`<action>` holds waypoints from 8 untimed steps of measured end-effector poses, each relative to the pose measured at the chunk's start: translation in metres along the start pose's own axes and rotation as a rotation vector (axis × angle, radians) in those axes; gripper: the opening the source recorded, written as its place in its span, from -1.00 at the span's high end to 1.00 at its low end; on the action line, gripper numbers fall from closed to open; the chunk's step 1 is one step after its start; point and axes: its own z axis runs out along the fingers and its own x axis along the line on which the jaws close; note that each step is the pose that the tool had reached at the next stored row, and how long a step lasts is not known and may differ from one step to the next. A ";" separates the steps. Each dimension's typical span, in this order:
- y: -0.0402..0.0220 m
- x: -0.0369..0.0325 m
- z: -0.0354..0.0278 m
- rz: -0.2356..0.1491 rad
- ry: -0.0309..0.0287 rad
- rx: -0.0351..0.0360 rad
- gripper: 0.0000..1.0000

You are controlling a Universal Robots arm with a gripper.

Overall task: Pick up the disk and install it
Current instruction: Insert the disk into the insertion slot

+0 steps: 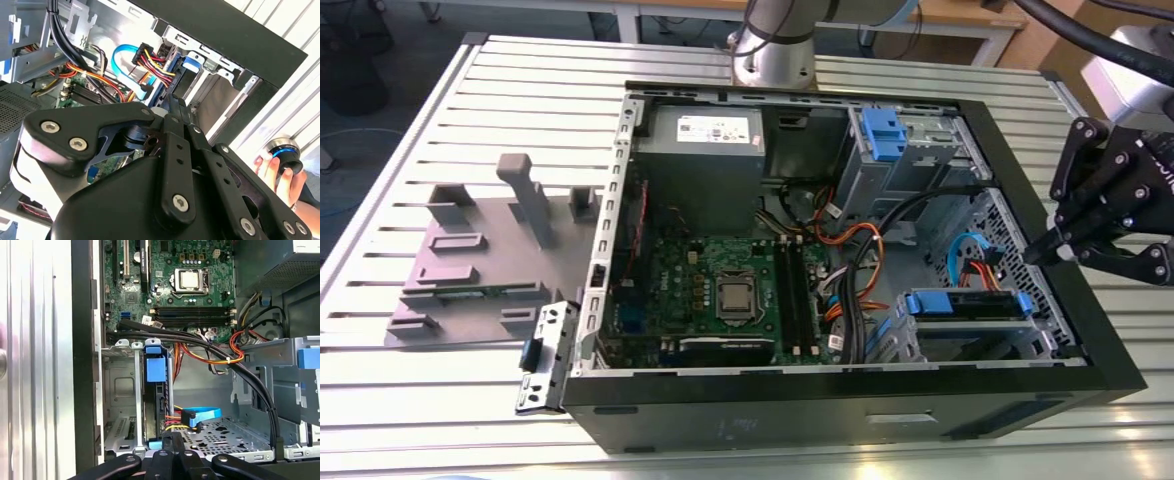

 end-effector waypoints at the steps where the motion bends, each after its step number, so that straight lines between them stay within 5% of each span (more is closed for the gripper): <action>1: 0.0000 -0.0001 -0.0007 0.000 0.0000 0.0000 0.79; 8: 0.0002 -0.0005 -0.0052 0.000 0.0000 0.0000 0.79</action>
